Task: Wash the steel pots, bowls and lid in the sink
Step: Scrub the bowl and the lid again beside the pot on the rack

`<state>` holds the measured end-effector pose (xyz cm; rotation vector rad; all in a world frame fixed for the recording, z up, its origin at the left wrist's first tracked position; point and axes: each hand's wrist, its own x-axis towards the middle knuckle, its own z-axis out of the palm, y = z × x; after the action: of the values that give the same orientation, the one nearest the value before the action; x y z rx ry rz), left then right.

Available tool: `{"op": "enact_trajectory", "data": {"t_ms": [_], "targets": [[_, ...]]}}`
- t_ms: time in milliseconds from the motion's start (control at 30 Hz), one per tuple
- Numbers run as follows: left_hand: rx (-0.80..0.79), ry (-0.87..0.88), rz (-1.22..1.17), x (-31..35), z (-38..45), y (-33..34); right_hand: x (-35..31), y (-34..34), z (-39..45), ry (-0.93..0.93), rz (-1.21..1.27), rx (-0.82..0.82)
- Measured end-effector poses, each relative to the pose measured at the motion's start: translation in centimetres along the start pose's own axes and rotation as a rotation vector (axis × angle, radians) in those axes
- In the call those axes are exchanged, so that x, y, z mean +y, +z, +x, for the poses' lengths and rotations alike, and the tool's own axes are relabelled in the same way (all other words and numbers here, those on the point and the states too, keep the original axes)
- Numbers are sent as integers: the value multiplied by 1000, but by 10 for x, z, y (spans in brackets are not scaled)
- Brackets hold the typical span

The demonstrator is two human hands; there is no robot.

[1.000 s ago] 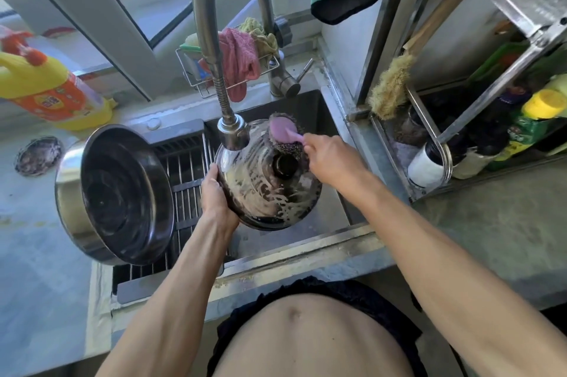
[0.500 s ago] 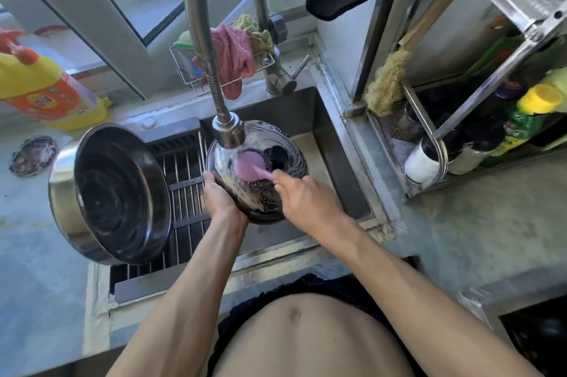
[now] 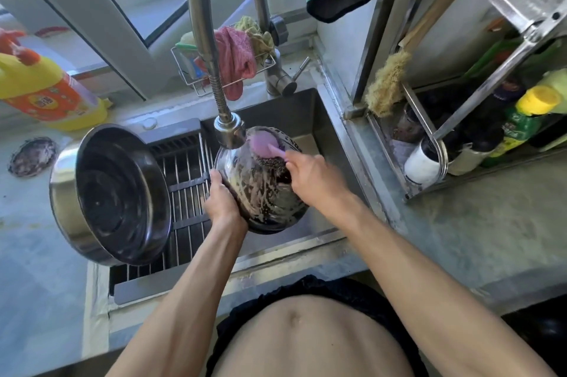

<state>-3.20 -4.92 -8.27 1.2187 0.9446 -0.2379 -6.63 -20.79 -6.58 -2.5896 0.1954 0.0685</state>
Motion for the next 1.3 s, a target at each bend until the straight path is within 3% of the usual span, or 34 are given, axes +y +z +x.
{"op": "enact_trajectory", "data": {"t_ms": [100, 267, 433, 533, 833, 1033, 1200, 1300], "targets": [[-51, -34, -52, 1, 7, -2, 26, -1, 6, 177, 64, -8], [-57, -88, -192, 0, 15, -1, 38, 5, -1, 301, 79, -54], [44, -107, -222, 5, 16, 6, 21, 19, -41, 127, 30, -180], [86, -96, -194, 7, 17, 5, 4, 19, -45, 18, 5, -162], [101, -73, -191, 17, 31, -4, 5, 0, -35, 113, 140, 33], [29, -18, -115, 11, 18, 5, 7, -14, -6, 194, 119, 5], [27, -51, -149, 17, 22, 8, -4, -23, -10, 73, 40, -17], [23, -68, -147, 15, 25, 7, 5, -29, -1, 169, 53, -33]]}}
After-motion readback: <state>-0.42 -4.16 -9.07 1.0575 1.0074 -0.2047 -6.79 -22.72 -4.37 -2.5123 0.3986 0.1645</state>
